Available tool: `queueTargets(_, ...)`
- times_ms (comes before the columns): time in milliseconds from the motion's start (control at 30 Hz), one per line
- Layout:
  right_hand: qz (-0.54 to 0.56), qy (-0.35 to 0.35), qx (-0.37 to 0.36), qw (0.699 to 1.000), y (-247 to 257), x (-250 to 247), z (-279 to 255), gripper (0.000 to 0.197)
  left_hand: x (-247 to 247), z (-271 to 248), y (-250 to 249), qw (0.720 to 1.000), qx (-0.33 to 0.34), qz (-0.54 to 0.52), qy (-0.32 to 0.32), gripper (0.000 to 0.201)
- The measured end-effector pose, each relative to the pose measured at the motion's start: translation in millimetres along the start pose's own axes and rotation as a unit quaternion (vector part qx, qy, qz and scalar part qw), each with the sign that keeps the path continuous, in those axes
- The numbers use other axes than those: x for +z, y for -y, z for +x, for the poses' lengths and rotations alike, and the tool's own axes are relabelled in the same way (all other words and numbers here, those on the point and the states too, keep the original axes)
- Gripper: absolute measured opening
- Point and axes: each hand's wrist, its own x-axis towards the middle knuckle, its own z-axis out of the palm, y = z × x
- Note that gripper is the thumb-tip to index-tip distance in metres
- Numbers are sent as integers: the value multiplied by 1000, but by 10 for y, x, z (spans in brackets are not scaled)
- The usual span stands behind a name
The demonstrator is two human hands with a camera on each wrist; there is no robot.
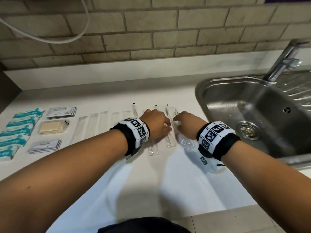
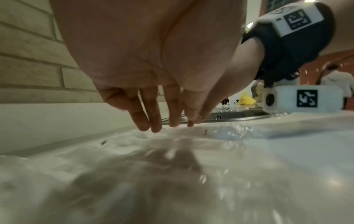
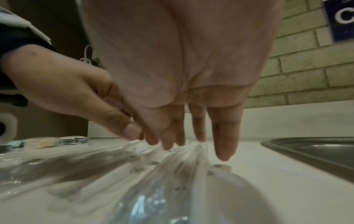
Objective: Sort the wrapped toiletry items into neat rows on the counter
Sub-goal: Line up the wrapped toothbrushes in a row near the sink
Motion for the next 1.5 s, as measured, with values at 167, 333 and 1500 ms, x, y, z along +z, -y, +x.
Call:
queueTargets(167, 13, -46, 81, 996, -122, -73, -7, 34, -32, 273, -245, 983, -90, -147, -66, 28)
queueTargets(333, 37, -11, 89, 995, -113, -61, -2, 28, -34, 443, -394, 982, -129, -139, -28, 38)
queueTargets(1500, 193, -31, 148, 969, -343, -144, 13, 38, 44, 417, -366, 974, -109, -198, -5, 52)
